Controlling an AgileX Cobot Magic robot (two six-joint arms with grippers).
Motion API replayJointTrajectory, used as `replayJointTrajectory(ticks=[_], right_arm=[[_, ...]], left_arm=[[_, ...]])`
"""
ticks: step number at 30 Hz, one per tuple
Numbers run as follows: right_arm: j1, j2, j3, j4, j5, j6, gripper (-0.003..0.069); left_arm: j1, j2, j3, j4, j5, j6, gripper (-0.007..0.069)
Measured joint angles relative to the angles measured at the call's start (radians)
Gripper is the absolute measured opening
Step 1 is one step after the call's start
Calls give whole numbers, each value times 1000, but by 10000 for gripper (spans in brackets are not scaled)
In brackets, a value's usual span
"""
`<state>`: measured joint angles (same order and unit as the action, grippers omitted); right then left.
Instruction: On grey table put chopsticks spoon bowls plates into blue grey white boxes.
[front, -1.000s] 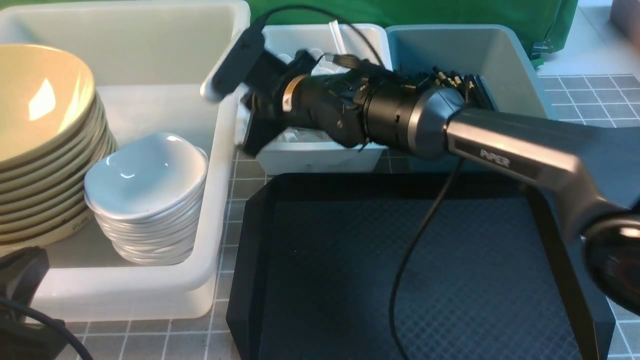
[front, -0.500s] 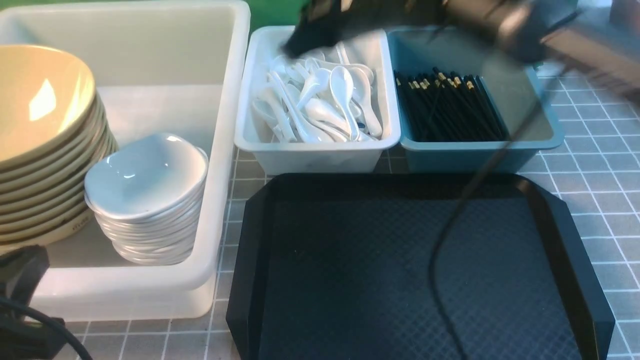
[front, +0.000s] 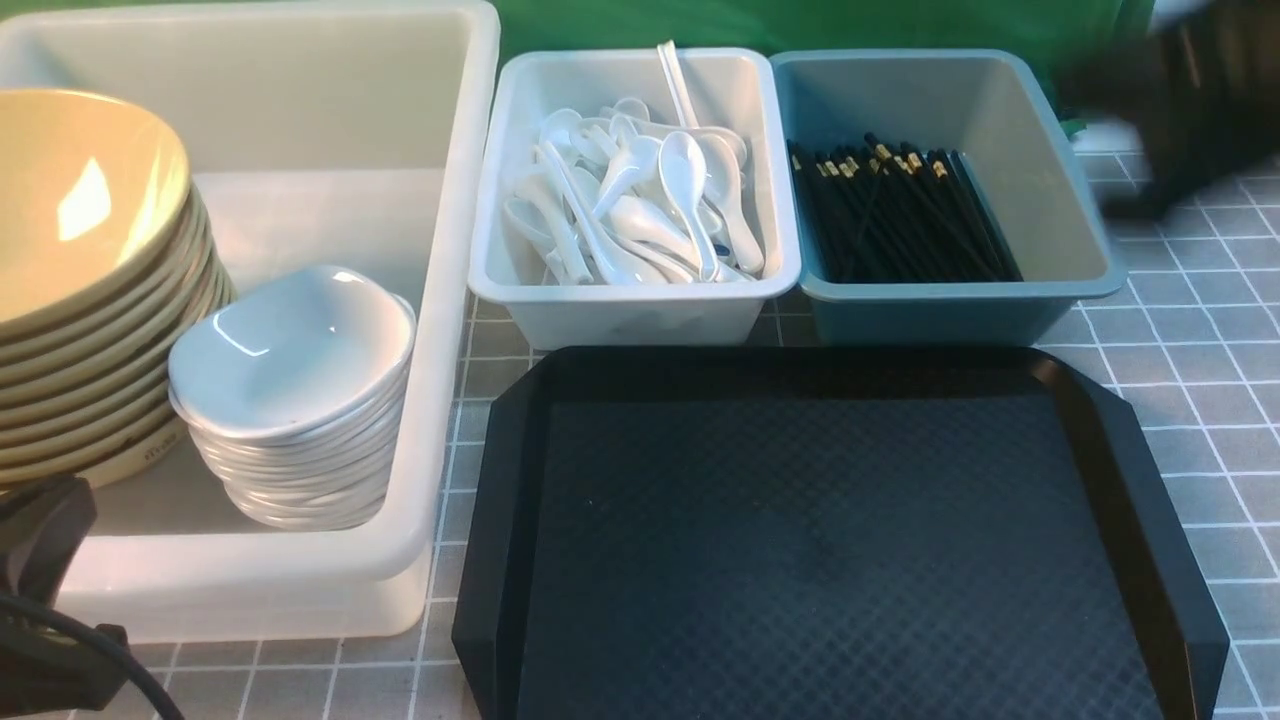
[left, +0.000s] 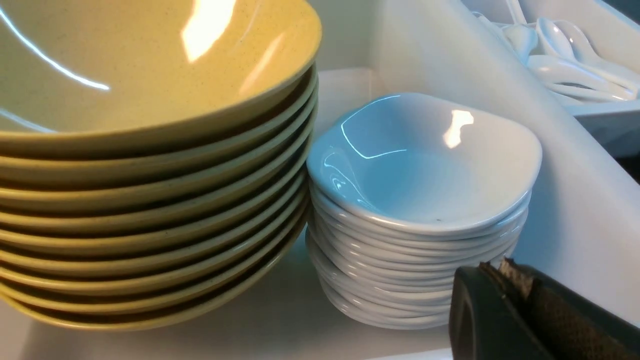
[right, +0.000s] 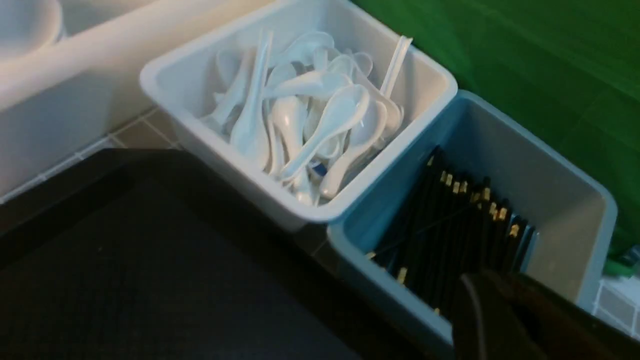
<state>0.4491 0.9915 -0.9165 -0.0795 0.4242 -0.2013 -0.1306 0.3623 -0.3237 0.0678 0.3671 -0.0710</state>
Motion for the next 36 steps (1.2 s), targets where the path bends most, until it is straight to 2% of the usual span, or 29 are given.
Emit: replayJointTrajectory(ticks=[2,3,5,6,9,12,19,24,26,27,28,32,36], right_arm=[[0,-106,191,1,-184,44,78],[0,-117,211,1,-205,57,78],[-1,-238,443,1,-463,131,78],[-1,-269,502,1,-527,149,78],[-1,-359,669,1,-682,164,80],[-1,-448,802,1,-747,176,80],[-22,-557,940,33,-770,91,85],[-61,-606,944,132,-715,18,92],[-100,-647,944,149,-706,-11,95],[-163,-713,944,160,-683,-29,97],[-179,-721,944,160,-678,-31,97],[-350,-937,944,163,-516,-32,101],[-415,-997,944,163,-361,-6,106]], left_arm=[[0,0,0,0,0,0,-8],[0,0,0,0,0,0,-8],[0,0,0,0,0,0,-8],[0,0,0,0,0,0,-8],[0,0,0,0,0,0,-8],[0,0,0,0,0,0,-8],[0,0,0,0,0,0,-8],[0,0,0,0,-1,0,-8],[0,0,0,0,0,0,-8],[0,0,0,0,0,0,-8],[0,0,0,0,0,0,-8],[0,0,0,0,0,0,-8],[0,0,0,0,1,0,-8]])
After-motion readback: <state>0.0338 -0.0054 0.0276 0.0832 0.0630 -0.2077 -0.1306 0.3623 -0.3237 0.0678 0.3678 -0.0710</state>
